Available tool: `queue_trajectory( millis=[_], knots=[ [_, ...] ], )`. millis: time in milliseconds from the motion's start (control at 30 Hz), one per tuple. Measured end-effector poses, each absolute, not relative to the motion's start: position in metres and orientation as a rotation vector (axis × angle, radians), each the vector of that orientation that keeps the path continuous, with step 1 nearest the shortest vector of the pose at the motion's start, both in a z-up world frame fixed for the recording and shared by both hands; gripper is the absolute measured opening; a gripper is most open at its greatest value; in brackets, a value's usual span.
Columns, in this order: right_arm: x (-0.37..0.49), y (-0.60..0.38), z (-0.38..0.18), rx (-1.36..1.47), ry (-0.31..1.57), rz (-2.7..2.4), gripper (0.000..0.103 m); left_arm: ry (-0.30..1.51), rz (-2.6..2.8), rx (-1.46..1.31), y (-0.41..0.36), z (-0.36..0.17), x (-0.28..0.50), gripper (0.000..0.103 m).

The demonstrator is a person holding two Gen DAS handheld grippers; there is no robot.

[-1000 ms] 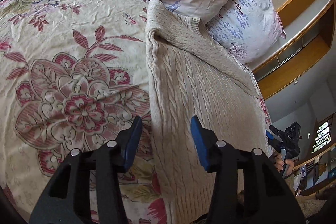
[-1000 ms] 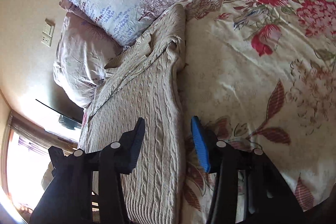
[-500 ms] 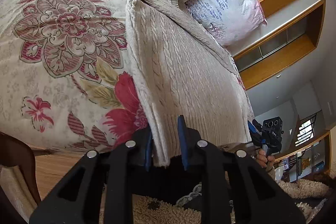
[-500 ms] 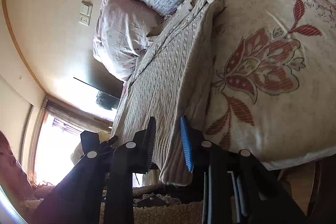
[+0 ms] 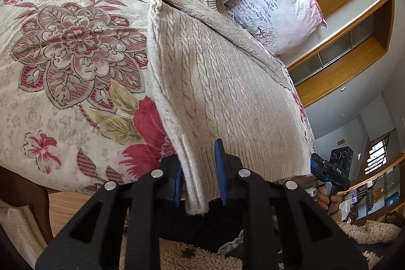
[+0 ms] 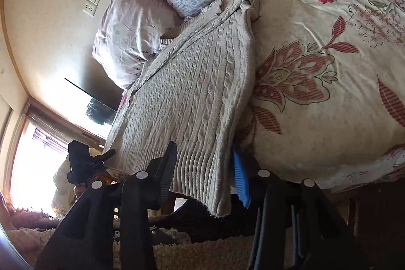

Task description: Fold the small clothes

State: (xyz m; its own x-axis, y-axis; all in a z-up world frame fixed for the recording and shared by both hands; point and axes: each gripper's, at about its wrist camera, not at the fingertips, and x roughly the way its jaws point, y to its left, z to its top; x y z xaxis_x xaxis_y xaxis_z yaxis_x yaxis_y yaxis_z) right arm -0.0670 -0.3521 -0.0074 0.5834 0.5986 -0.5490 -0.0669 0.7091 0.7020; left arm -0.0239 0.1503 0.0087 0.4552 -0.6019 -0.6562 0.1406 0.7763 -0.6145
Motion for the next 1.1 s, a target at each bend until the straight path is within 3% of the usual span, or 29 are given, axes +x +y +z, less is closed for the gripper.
queue_trajectory(
  millis=[33, 67, 100, 133, 467, 667, 1100],
  knots=[
    [-0.066, -0.350, -0.009, 0.670, 0.890, 0.440, 0.025, 1.003, -0.482, -0.519, 0.150, 0.009, -0.024, 0.021],
    [-0.064, -0.345, -0.013, 0.650, 0.916, 0.454, 0.009, 1.006, -0.474, -0.510, 0.148, 0.009, -0.023, 0.017],
    [-0.065, -0.343, -0.015, 0.638, 0.907, 0.469, 0.008, 1.013, -0.465, -0.499, 0.146, 0.009, -0.021, 0.009],
    [-0.066, -0.340, -0.015, 0.632, 0.900, 0.493, 0.008, 1.017, -0.459, -0.491, 0.145, 0.009, -0.020, 0.008],
    [-0.027, -0.351, 0.036, 0.681, 0.590, 0.551, 0.008, 0.823, -0.473, -0.458, 0.149, 0.058, 0.014, 0.007],
    [0.019, -0.356, 0.056, 0.666, 0.537, 0.459, 0.008, 0.707, -0.414, -0.453, 0.151, 0.081, 0.065, 0.007],
    [0.147, -0.374, 0.067, 0.674, 0.517, 0.236, 0.008, 0.706, -0.280, -0.524, 0.130, 0.074, 0.209, 0.006]
  ],
)
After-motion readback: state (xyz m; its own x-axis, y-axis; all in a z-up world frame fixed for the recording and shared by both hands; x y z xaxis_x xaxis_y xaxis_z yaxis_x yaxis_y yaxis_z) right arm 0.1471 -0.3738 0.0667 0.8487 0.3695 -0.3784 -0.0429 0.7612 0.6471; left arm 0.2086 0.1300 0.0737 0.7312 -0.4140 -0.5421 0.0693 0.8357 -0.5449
